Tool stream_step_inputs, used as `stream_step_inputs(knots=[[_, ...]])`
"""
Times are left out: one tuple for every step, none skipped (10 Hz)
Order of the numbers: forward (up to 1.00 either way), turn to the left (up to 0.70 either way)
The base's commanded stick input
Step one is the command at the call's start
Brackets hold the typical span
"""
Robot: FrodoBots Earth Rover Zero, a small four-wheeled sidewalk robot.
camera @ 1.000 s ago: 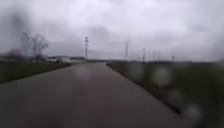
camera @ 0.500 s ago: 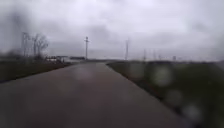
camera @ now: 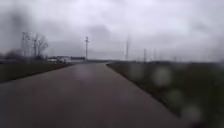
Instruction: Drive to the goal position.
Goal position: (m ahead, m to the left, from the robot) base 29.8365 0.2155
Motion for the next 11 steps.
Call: stream_step_inputs(knots=[[0.70,0.00],[0.70,0.00],[0.70,0.00],[0.70,0.00],[0.70,0.00],[0.70,0.00],[0.70,0.00],[0.70,0.00],[0.70,0.00],[0.70,0.00],[0.70,0.00]])
